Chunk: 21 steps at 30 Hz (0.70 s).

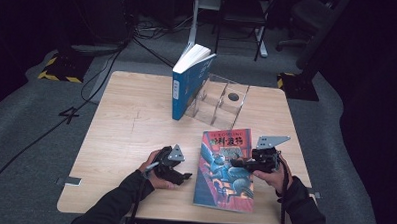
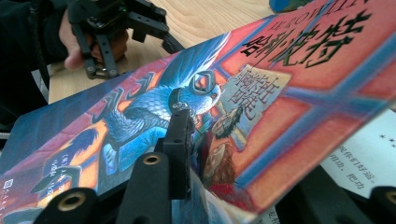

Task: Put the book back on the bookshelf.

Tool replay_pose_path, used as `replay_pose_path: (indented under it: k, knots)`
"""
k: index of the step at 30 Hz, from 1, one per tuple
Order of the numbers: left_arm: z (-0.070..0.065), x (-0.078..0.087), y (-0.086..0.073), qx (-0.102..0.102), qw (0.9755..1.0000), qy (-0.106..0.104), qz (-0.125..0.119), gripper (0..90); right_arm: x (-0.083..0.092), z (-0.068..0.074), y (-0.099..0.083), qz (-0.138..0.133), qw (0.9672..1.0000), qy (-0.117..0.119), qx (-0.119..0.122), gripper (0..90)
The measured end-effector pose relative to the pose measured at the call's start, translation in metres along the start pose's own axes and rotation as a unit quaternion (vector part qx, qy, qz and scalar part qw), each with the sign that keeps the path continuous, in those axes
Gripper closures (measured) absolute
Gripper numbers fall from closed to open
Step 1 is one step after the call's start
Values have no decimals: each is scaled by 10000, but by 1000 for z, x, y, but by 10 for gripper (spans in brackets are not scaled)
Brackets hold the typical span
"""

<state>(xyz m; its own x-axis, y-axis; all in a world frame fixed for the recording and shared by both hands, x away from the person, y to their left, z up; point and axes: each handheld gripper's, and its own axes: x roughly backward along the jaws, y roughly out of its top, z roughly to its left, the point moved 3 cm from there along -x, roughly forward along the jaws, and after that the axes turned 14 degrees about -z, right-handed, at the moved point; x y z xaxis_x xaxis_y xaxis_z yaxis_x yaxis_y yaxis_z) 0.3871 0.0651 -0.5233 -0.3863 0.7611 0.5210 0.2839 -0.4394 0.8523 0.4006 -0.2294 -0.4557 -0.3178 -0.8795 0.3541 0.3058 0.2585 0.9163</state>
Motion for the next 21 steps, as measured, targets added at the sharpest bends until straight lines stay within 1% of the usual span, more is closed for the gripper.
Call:
replay_pose_path:
  k: [2,3,4,5,6,8,9,11,12,13,14,16,17,18,19,20,21]
  knots:
    - [3,-4,4,-38,10000,50,-57,267,0,-1,0,-35,10000,16,-5,680]
    - [6,-6,8,-100,9999,104,-83,295,0,-1,0,-46,10000,15,2,683]
    - [9,-8,12,-73,9999,97,-51,313,0,0,0,-59,10000,19,22,686]
    - [12,-10,16,-34,9999,61,-93,314,1,0,0,-68,10000,13,59,690]
    - [15,-11,20,-26,9998,73,-184,327,1,1,0,-80,9999,2,98,694]
    - [21,-14,27,-47,9996,128,-265,355,1,2,0,-92,9999,-3,135,697]
    - [24,-16,29,-46,9995,112,-275,377,1,2,0,-117,9998,2,132,702]
    - [30,-19,32,-21,9992,174,-349,381,1,2,0,-155,9997,5,176,705]
    - [32,-21,33,-38,9992,177,-364,397,2,2,0,-181,9996,12,196,710]
    - [34,-23,33,-51,9993,156,-327,409,2,3,1,-210,9996,2,198,715]
    - [36,-26,33,-10,9994,143,-301,405,1,3,1,-235,9995,-15,220,720]
    - [38,-30,35,22,9994,109,-327,411,1,4,1,-291,9991,-28,295,726]
    - [40,-31,36,37,9993,108,-367,418,1,5,2,-310,9991,-17,302,728]
    - [40,-31,38,96,9987,59,-488,443,1,5,2,-333,9989,-19,315,729]
    - [40,-31,38,96,9987,59,-488,492,1,5,2,-333,9989,-19,315,729]
    - [41,-30,41,135,9982,-92,-571,492,1,6,3,-332,9989,-25,341,731]
    - [42,-28,44,194,9975,-162,-663,520,2,6,3,-333,9988,-37,348,731]
